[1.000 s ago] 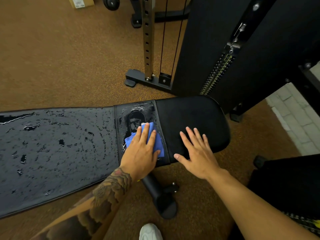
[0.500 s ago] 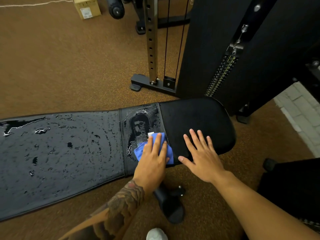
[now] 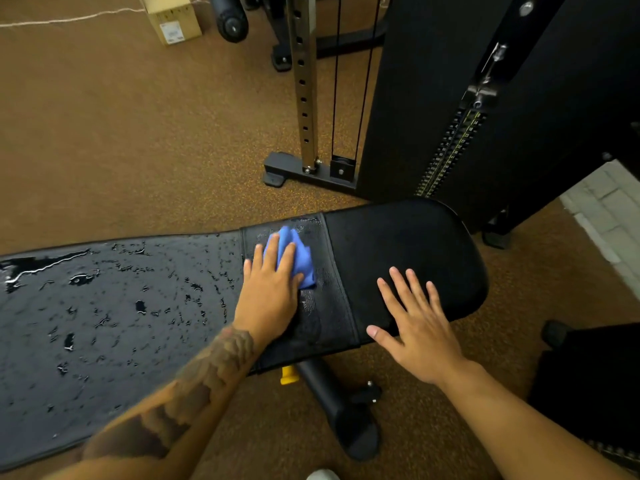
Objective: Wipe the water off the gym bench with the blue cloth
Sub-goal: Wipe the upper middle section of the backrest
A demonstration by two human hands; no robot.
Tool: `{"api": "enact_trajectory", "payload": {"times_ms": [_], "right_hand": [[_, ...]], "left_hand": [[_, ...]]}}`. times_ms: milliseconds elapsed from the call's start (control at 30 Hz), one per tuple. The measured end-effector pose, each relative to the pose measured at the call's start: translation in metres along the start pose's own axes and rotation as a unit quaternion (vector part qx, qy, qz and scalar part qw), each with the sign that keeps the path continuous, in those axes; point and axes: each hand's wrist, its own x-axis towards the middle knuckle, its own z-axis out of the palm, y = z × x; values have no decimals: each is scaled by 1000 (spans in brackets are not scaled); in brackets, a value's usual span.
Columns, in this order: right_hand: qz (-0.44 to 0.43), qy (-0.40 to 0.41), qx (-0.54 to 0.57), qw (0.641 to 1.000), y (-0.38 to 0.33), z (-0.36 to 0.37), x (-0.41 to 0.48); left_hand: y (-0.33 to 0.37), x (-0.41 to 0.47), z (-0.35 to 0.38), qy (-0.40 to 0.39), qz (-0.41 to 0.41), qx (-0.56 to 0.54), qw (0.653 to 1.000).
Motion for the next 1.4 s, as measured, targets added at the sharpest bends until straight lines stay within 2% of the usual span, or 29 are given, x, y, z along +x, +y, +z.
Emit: {"api": "enact_trajectory", "payload": {"times_ms": [133,267,433,500,600,667,767,833,900,967,1100,1267,1400], "right_hand": [[4,7,11,1000,0,0,0],[2,10,6,1000,-1,2,0],[2,13,1,1000,-1,2,0],[1,17,4,1000,-1,1,0],[1,17,9,1000,-1,2,-1],[2,19,16,1000,0,2,-1],[0,19,12,1000,0,3,-1],[3,22,11,1000,-1,3,0],[7,25,11,1000,-1,4,0],[9,25,7,1000,-1,5,1],[3,23,5,1000,0,5,0],[1,12,5,1000,1,3,0],[3,5,5,1000,0,0,0]], "left_hand": [[27,-46,15,-20,86,1,996],[46,-3,17,-17,155,14,988],[21,83,1,-37,78,38,996],[-1,90,-6,-31,43,22,998],[-32,63,-10,20,12,1,1000],[-38,25,-10,43,19,-3,999],[-15,-25,0,15,52,-2,999],[11,-29,7,-13,102,-4,995],[29,-4,10,-8,145,2,989],[33,32,8,-15,131,18,991],[0,67,-3,-6,37,9,999],[-37,6,-5,61,-4,-18,998],[15,-84,11,27,71,-23,997]]}}
